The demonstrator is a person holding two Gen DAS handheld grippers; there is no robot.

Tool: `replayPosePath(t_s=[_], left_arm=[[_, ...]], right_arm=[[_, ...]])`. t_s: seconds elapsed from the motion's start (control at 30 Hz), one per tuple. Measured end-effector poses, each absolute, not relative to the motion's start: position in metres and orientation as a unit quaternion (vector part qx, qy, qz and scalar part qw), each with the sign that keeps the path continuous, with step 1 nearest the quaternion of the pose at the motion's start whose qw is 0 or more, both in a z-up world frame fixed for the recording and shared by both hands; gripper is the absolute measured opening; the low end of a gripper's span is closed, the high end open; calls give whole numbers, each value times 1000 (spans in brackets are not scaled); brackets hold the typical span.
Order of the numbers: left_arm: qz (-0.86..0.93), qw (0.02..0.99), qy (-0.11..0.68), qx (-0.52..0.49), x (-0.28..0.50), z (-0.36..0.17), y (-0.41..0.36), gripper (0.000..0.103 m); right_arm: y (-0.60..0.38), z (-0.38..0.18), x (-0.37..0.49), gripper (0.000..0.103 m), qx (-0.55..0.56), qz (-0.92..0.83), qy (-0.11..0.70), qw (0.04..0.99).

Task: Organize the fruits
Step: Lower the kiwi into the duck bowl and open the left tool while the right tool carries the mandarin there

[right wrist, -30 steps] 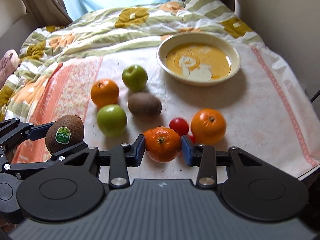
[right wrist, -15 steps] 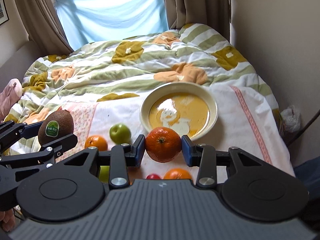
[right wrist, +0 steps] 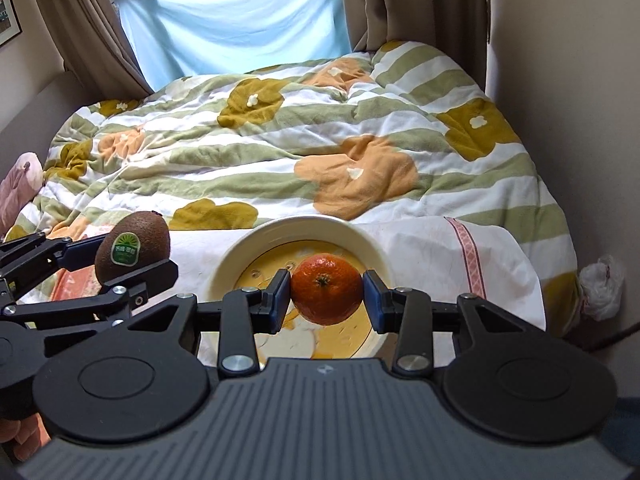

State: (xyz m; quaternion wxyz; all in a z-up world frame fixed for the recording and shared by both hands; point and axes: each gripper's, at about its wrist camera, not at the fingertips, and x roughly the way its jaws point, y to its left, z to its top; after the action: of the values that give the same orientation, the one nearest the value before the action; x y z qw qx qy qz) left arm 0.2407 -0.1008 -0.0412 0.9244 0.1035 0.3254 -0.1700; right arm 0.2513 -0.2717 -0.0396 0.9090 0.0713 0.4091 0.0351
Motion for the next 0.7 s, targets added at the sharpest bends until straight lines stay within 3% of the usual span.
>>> replayPosePath(t_s=[0.4, 0.7], left_arm=[[-178, 895, 382, 151, 322, -126, -149, 56], [-188, 879, 396, 189, 339, -152, -159, 56]], right_arm=[[-305, -111, 321, 54, 109, 42, 452, 884], [-307, -124, 329, 54, 121, 31, 464, 877]])
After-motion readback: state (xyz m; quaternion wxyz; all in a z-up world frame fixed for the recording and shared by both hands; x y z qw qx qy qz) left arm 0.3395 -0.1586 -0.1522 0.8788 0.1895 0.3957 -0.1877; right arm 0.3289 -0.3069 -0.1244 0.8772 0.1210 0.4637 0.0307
